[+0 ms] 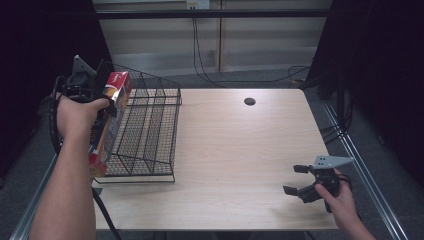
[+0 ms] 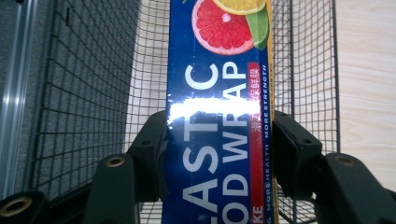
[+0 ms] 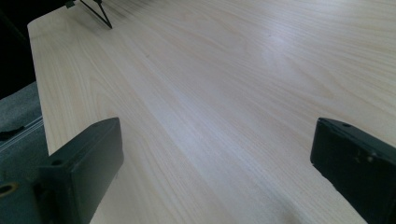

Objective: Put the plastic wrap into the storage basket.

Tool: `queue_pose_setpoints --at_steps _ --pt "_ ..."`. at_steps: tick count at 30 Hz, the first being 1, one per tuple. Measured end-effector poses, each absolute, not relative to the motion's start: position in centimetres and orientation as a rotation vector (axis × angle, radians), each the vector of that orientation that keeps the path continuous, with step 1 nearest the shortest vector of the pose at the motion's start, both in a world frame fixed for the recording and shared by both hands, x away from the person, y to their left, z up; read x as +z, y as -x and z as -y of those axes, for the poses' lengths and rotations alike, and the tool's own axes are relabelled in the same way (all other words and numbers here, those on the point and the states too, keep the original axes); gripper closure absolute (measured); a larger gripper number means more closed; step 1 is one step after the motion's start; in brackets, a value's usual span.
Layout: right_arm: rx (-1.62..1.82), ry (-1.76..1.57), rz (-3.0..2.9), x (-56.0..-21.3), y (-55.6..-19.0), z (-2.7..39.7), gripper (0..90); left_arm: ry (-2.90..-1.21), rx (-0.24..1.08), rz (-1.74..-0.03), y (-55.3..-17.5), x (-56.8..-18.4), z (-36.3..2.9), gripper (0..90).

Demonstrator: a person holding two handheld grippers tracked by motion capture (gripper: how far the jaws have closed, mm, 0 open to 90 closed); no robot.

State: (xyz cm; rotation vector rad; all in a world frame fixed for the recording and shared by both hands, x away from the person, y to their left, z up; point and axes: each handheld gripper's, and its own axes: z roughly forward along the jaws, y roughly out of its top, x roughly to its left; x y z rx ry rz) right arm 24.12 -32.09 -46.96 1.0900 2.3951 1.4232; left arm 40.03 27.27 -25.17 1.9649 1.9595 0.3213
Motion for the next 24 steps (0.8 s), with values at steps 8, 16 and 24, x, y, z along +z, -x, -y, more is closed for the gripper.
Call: queue_pose_setpoints --at_steps 8,16,24 --pt "1.420 -1.088 -2.401 -47.1 -24.2 31.9 2.5 -1.955 0.342 -1.991 -40.2 -25.6 -27.7 44.5" --pt "1.421 -1.085 -2.403 -47.1 -24.2 32.0 2.5 -1.944 0.336 -2.006 -40.6 -25.9 -27.1 44.3" --pt "1.418 -1.088 -2.405 -47.1 -24.2 32.0 2.6 -1.974 0.332 -2.013 -41.0 -26.3 -26.6 44.0"
